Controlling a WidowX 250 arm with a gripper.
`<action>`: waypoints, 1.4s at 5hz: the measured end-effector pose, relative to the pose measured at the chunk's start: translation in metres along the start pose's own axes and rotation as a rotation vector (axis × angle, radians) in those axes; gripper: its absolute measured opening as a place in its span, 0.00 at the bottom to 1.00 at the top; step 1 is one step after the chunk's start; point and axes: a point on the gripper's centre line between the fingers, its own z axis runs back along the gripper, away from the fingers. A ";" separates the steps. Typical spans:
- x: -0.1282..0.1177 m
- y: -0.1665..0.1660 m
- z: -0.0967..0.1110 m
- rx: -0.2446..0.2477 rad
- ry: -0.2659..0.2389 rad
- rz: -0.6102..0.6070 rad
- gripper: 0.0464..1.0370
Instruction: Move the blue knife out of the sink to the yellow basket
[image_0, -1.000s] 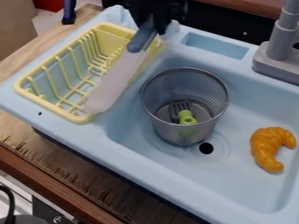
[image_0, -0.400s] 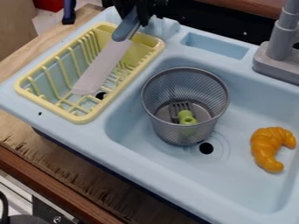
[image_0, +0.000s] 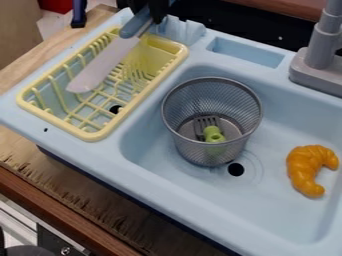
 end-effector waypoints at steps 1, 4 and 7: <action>0.000 -0.001 -0.001 -0.006 0.004 -0.069 0.39; -0.015 -0.012 -0.010 -0.022 0.031 -0.188 0.96; -0.026 -0.018 0.011 -0.046 0.060 -0.198 0.96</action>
